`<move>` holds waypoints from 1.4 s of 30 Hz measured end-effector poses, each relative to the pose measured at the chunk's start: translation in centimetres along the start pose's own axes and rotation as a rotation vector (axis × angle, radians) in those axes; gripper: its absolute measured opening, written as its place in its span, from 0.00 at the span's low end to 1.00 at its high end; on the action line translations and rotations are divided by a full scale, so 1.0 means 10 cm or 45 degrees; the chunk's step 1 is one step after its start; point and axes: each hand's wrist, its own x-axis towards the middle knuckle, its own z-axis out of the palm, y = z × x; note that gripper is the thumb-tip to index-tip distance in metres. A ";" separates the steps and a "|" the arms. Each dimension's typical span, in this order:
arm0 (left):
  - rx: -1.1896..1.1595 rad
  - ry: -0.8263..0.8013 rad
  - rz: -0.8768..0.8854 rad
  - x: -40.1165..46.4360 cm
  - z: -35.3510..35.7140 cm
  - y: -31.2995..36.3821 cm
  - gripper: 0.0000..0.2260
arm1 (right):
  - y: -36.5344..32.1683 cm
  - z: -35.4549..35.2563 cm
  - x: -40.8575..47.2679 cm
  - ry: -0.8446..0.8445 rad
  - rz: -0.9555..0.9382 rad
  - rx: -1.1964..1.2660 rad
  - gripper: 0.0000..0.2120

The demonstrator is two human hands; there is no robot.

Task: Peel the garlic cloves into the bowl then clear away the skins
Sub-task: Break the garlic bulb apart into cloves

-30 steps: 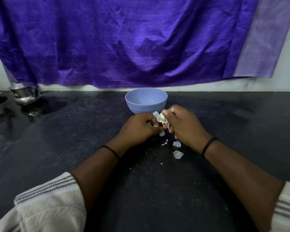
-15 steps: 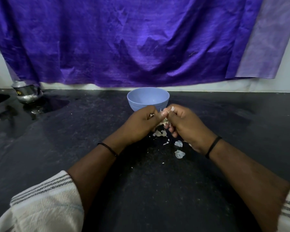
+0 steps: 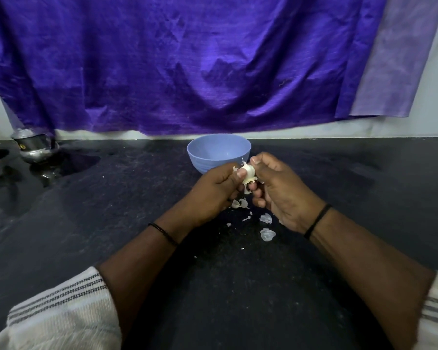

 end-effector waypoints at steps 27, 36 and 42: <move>0.115 0.104 0.019 0.06 0.07 -0.04 0.15 | 0.16 0.13 0.02 0.463 -0.427 -0.730 0.16; 0.170 0.111 0.010 0.06 -0.02 -0.07 0.09 | 0.05 0.07 0.03 0.310 -0.243 -0.213 0.16; 0.665 0.163 0.002 0.05 -0.16 -0.19 0.06 | 0.11 -0.07 0.06 0.248 -0.278 -0.580 0.04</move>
